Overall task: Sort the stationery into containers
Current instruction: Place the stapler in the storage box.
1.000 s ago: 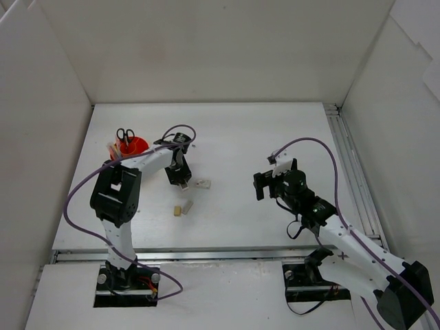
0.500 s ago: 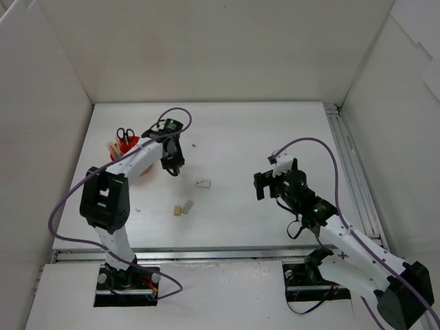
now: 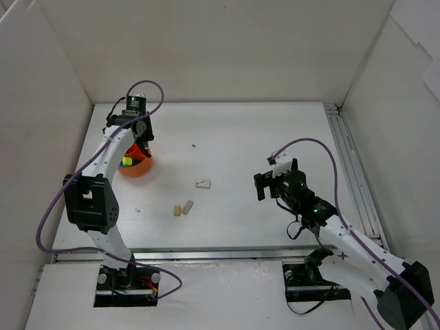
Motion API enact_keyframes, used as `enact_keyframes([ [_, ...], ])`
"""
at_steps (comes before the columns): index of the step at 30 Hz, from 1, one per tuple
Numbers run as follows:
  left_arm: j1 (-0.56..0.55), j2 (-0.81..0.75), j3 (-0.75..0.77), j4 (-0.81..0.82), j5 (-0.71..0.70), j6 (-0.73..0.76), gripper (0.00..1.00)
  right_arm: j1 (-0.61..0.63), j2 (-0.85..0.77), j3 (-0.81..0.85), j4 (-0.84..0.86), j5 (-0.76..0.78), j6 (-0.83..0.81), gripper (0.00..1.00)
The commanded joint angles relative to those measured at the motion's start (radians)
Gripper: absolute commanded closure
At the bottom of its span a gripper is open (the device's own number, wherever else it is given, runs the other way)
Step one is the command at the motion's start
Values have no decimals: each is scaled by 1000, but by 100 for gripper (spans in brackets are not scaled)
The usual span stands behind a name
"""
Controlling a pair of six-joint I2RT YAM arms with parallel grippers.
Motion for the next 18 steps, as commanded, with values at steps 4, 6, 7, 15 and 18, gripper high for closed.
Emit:
enact_keyframes([
  [4,2,30,51,94,-9,113,100,-4,32,21,51,37,-31,2],
  [6,2,37,54,97,-56,136,100,-6,39,24,44,41,-32,2],
  [7,2,44,54,99,-81,141,100,-6,39,26,43,46,-34,2],
  [15,22,103,77,93,-115,140,100,-4,47,28,40,57,-37,2],
  [18,22,119,67,104,-109,138,100,-7,42,26,34,66,-37,2],
])
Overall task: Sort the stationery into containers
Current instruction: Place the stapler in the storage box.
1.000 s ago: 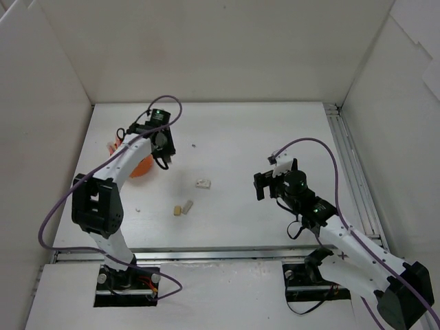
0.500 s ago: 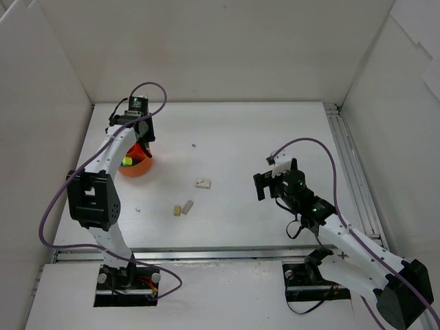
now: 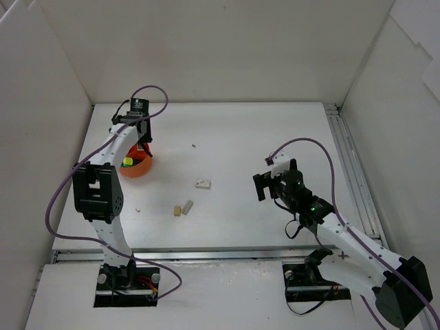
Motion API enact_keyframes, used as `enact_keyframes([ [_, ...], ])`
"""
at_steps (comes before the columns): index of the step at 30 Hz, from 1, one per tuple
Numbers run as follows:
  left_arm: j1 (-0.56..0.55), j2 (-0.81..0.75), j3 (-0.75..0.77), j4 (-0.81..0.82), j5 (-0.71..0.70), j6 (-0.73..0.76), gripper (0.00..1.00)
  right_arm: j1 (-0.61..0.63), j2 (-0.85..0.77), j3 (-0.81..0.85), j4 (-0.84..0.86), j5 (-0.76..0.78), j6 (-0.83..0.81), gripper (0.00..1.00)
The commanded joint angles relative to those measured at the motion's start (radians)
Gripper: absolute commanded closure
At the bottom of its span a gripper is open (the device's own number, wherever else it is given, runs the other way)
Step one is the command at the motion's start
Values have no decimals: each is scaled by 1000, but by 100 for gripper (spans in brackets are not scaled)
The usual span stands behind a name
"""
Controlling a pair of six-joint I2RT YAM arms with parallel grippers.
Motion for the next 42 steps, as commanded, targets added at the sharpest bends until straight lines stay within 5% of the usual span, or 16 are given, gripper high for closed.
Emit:
enact_keyframes([
  [1,8,1,38,47,-27,10,100,-6,4,28,35,34,-11,2],
  [4,8,18,39,50,-35,1,100,-4,-3,26,29,35,-11,2],
  [7,8,20,46,38,-32,-11,90,-6,-6,28,26,37,-11,2],
  [8,8,17,44,38,-32,-14,74,-4,-7,28,26,34,-11,2],
  [11,8,-5,27,36,-32,-22,51,-6,-9,28,26,31,-9,2],
  [31,-109,-258,-91,13,64,-31,33,-4,-64,14,21,-8,8,2],
  [37,-250,-413,-325,22,192,-83,20,-8,-85,6,0,51,61,2],
  [42,-369,-483,-525,50,349,-165,18,-9,-95,-3,-8,95,113,2],
])
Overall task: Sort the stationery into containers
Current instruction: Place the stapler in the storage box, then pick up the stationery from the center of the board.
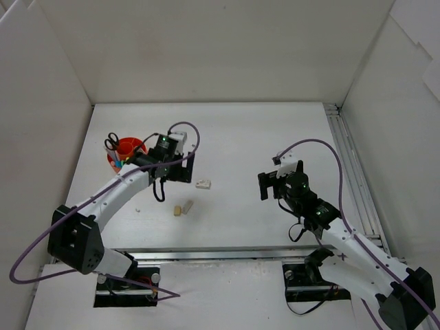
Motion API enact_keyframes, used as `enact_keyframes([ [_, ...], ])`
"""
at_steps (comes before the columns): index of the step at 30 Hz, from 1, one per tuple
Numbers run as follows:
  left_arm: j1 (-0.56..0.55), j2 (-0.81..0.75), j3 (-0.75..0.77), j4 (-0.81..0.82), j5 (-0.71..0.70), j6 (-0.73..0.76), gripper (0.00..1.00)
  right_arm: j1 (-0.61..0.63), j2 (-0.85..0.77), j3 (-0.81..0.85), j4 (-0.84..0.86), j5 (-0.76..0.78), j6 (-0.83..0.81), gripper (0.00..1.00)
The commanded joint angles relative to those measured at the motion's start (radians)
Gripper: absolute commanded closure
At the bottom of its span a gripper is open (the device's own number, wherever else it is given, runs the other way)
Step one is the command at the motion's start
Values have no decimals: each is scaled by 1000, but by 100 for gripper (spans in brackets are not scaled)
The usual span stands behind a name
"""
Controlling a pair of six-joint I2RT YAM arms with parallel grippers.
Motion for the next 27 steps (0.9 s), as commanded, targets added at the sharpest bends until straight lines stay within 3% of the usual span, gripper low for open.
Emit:
enact_keyframes([
  [1,-73,-34,-84,35,114,-84,16,-7,-17,-4,36,82,57,2],
  [3,-134,-16,-118,41,82,-128,15,-7,-16,-6,33,96,74,2],
  [6,-159,16,-143,131,145,-158,15,-12,-16,-12,33,89,86,2],
  [11,-171,154,-45,203,136,-213,9,-13,-20,-13,32,87,92,2],
  [14,-171,262,75,138,113,-306,8,-13,-23,-15,27,109,94,2],
  [15,-171,288,104,110,88,-348,1,-16,-25,-15,24,119,95,2],
  [18,-171,363,205,-17,56,-527,1,-16,-34,-13,14,142,95,2],
  [27,-147,475,268,-111,47,-719,1,-21,-56,-24,10,192,98,2],
])
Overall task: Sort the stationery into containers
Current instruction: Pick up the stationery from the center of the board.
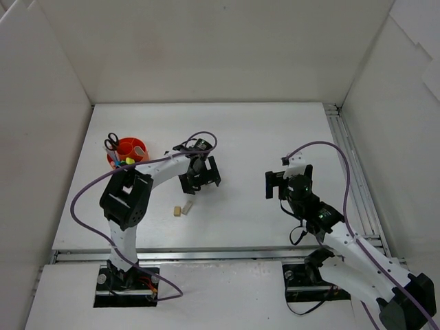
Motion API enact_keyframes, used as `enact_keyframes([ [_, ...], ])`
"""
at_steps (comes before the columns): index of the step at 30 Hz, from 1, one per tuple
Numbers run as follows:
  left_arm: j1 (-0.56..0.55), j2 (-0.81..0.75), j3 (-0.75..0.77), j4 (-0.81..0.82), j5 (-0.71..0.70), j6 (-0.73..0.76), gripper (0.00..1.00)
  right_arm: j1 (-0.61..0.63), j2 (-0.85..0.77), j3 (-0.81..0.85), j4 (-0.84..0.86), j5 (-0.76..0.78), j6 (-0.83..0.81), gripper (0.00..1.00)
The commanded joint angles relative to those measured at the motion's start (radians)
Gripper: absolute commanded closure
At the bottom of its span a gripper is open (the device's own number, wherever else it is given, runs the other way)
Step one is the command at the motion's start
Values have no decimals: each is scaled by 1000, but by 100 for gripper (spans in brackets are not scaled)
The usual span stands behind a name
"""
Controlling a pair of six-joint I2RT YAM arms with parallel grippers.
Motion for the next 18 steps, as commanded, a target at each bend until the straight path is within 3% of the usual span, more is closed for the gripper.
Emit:
enact_keyframes([
  [1,6,1,63,-74,-28,-120,0,-9,-11,4,43,55,18,2],
  [7,15,41,91,-87,-82,-229,8,-9,-9,4,43,60,21,2],
  [18,35,129,211,-151,-178,-258,25,-9,-21,-3,45,65,19,2],
])
